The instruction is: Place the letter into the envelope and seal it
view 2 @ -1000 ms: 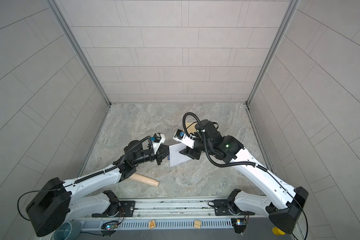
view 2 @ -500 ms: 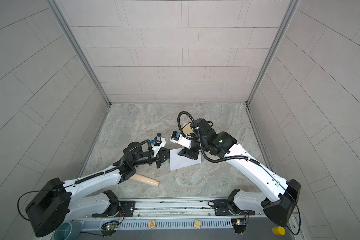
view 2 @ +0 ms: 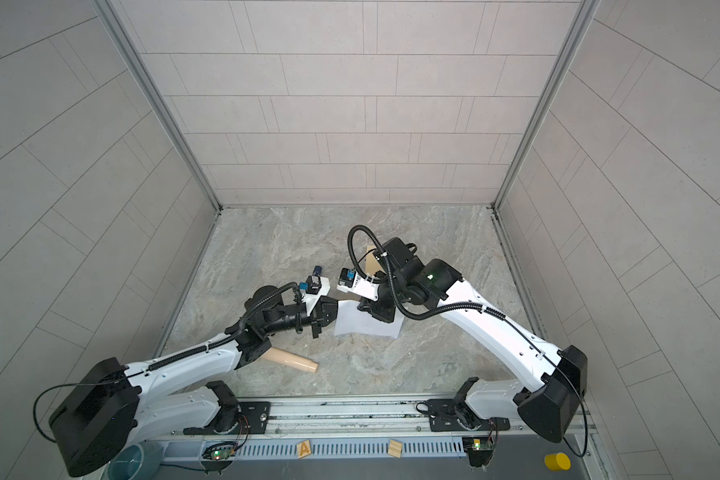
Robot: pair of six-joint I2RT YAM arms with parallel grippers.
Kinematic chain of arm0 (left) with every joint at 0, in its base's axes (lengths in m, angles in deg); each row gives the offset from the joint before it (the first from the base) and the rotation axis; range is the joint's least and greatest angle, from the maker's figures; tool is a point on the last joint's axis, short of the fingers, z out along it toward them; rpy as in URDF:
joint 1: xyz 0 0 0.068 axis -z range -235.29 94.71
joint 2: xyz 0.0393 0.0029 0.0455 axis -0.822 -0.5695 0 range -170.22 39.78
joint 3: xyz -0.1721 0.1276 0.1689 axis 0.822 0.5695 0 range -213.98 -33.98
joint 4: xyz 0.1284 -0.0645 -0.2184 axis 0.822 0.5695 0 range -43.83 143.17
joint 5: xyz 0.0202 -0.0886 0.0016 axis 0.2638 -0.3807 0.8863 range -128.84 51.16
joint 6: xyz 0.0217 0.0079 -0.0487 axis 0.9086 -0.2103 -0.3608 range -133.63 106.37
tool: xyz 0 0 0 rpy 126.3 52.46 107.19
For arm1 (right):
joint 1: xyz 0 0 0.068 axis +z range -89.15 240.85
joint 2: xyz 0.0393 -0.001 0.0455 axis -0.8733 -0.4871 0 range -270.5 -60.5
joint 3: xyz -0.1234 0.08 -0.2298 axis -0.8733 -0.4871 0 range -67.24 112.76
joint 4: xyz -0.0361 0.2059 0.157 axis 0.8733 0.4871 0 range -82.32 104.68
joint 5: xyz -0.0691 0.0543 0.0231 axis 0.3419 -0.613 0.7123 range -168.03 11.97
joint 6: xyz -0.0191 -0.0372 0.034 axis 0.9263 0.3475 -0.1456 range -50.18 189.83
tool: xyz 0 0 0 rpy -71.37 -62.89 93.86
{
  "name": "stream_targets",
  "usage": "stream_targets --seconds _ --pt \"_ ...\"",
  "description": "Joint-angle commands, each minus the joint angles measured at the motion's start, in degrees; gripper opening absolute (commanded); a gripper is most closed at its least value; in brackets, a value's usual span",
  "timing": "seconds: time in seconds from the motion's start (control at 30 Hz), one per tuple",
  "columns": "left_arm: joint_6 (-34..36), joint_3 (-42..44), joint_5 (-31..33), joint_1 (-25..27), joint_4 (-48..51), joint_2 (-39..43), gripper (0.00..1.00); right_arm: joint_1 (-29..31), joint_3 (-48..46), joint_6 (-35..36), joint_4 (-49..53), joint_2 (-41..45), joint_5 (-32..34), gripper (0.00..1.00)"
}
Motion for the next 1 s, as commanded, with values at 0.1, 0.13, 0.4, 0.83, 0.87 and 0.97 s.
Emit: stream_targets --seconds 0.1,0.13,0.4,0.83,0.87,0.97 --pt "0.54 2.47 2.3 0.32 -4.16 0.46 0.49 0.14 1.44 1.34 1.83 2.11 2.85 0.0" --pt "0.58 3.32 2.87 0.31 -5.54 0.41 0.57 0.15 1.33 1.36 2.07 2.67 4.12 0.0" --pt "-1.96 7.42 1.1 0.31 -18.42 -0.81 0.86 0.2 -0.07 3.09 4.4 5.28 9.96 0.0" --pt "-1.19 5.39 -2.23 1.17 -18.69 -3.38 0.9 1.9 -2.49 6.71 2.18 5.9 4.72 0.0" --pt "-0.44 4.98 -2.46 1.56 -17.04 -3.13 0.9 2.07 -2.62 6.73 1.86 5.91 4.48 0.0" --pt "1.5 4.12 -2.75 2.51 -13.4 -2.76 0.86 2.58 -2.73 6.74 1.23 5.74 3.7 0.0"
